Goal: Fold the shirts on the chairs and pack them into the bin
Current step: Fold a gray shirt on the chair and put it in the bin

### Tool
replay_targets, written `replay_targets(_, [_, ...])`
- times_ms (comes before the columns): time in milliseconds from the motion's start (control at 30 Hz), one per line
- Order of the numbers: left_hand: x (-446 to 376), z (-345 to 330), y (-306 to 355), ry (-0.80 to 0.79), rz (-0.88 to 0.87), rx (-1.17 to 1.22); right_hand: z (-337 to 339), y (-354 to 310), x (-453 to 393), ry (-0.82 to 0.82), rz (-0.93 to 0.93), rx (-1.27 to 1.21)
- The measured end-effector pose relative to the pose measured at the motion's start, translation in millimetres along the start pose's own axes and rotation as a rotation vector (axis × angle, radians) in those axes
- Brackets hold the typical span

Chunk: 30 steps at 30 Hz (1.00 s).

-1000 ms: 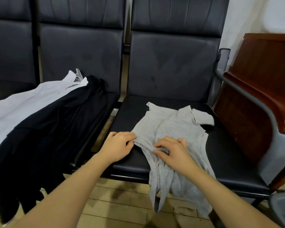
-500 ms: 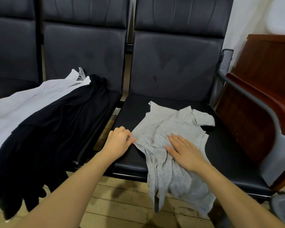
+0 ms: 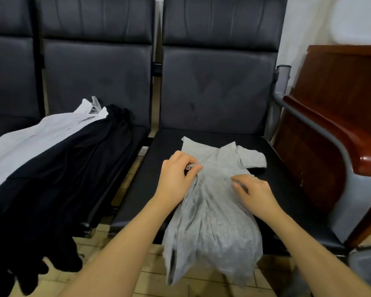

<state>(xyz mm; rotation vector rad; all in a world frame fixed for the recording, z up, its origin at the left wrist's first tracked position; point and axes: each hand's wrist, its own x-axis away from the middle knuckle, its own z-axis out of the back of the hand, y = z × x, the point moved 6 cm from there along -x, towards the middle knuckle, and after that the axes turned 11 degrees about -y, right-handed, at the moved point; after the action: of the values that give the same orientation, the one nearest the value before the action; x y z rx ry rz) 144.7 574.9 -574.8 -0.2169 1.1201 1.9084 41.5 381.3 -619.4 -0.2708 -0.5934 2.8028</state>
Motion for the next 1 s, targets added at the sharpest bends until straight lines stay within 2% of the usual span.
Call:
replay_targets(133, [-11, -39, 18, -0.031, -0.057, -0.057, 5, 41, 7, -0.094, -0.070, 0.101])
replay_targets(233, [-15, -68, 29, -0.070, -0.098, -0.113, 8, 48, 11, -0.118, -0.089, 0.116])
replay_targets(333, [-12, -101, 33, -0.327, -0.105, -0.056, 11, 45, 13, -0.098, -0.052, 0.145])
replay_targets(400, [-7, -119, 29, -0.514, -0.086, -0.127, 13, 45, 17, -0.080, -0.010, 0.098])
replay_targets(433, [-5, -123, 27, -0.550, -0.079, -0.186, 14, 46, 18, -0.059, 0.019, 0.056])
replay_targets(533, [-6, -119, 23, -0.506, -0.088, -0.245, 18, 51, 23, -0.005, 0.049, 0.025])
replay_targets(700, [-4, -106, 17, -0.472, -0.082, -0.241, 21, 47, 29, -0.002, 0.070, 0.284])
replay_targets(867, [-3, -103, 13, -0.476, -0.043, -0.210, 27, 42, 28, 0.020, -0.020, 0.358])
replay_targets(1000, [-1, -103, 14, -0.481, -0.036, -0.209, 27, 41, 29, -0.008, -0.071, 0.302])
